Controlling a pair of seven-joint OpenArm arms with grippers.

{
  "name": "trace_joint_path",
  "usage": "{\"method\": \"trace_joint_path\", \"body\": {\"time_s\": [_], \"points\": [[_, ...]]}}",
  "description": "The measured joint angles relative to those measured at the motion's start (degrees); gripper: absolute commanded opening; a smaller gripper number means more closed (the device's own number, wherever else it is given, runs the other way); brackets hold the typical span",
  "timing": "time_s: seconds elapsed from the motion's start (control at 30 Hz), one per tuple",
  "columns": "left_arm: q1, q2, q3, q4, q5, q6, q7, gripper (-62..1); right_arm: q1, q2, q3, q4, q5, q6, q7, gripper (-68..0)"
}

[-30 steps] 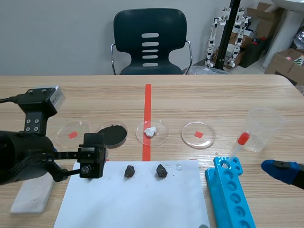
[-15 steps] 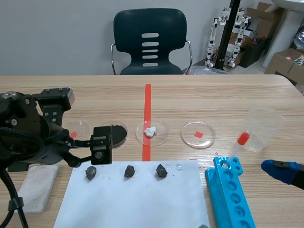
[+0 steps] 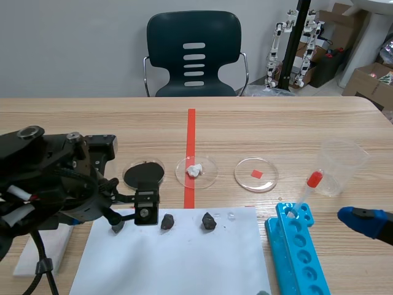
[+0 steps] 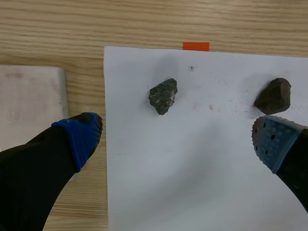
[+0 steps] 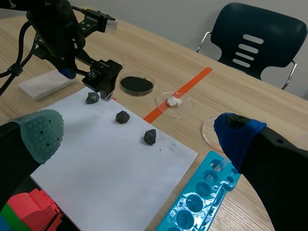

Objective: Pick up the left mineral with the left hand

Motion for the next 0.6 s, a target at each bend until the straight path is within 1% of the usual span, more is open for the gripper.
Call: {"method": "trace_joint_path", "body": {"time_s": [0.03, 0.1, 0.17, 0.23, 0.3, 0.4, 0.5, 0.6], "points": [[-0.07, 0.31, 0.09, -0.31, 0.17, 0.0, 0.0, 1.4, 0.0, 0.0, 0.0, 0.0, -0.02, 0.0, 0.0, 0.4], [-0.2, 1.18, 0.07, -1.29, 2.01, -0.22, -0.04, 1.4, 0.0, 0.0, 0.0, 0.0, -0.02, 0.0, 0.0, 0.4], [-0.7, 2.1, 0.07, -2.6, 3.19, -1.38, 0.0, 1.4, 0.0, 0.0, 0.0, 0.0, -0.02, 0.0, 0.0, 0.4], [-1.25, 3.28, 0.04, -4.39, 3.63, -1.73, -0.15, 1.4, 0.0, 0.0, 0.0, 0.0, -0.02, 0.0, 0.0, 0.4], [-1.92, 4.33, 0.04, -6.84, 3.56, -3.1, -0.17, 1.4, 0.0, 0.0, 0.0, 0.0, 0.0, 0.0, 0.0, 0.4], [-2.73, 5.38, 0.04, -10.14, 3.87, -3.02, -0.15, 1.4, 0.0, 0.0, 0.0, 0.0, 0.0, -0.02, 0.0, 0.4], [-3.32, 5.57, 0.04, -11.47, 4.83, -3.26, -0.2, 1.4, 0.0, 0.0, 0.0, 0.0, 0.0, 0.0, 0.0, 0.4], [-3.98, 5.7, 0.04, -11.5, 4.92, -3.89, -0.22, 1.4, 0.0, 0.0, 0.0, 0.0, -0.02, 0.0, 0.0, 0.4]]}}
